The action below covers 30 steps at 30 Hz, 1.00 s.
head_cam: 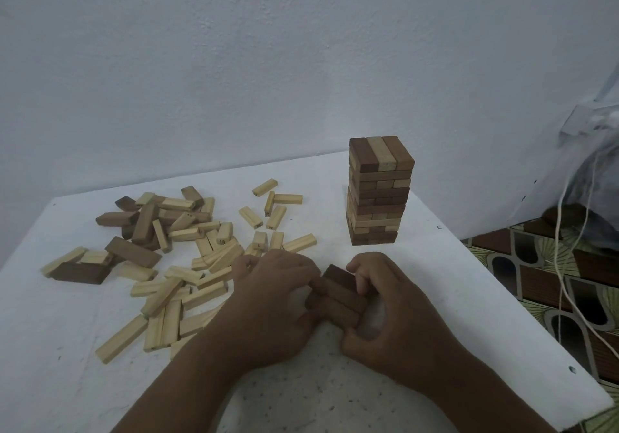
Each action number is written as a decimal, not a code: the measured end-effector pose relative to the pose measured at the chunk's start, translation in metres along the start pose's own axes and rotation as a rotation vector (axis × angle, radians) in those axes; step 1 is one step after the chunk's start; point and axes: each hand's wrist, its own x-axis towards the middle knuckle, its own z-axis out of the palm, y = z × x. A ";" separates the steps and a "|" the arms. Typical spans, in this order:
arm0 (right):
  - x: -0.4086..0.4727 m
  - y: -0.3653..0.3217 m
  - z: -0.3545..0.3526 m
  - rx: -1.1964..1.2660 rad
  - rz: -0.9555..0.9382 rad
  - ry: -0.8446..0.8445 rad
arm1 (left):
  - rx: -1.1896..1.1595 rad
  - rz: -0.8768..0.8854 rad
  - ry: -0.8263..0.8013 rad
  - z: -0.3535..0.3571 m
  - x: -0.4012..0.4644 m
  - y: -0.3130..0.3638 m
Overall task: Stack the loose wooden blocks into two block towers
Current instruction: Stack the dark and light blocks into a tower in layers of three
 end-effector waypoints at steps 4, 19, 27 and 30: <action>-0.003 0.005 0.000 -0.011 -0.008 -0.046 | 0.033 0.049 -0.070 -0.007 -0.002 0.002; -0.002 0.008 -0.011 -0.134 0.098 -0.134 | -0.036 0.004 -0.106 -0.010 -0.002 0.005; 0.001 -0.008 -0.031 0.182 0.141 0.076 | -0.499 -0.085 0.086 -0.022 0.001 0.015; 0.008 -0.016 -0.045 0.247 0.080 0.182 | -0.690 -0.076 0.168 -0.033 0.007 0.026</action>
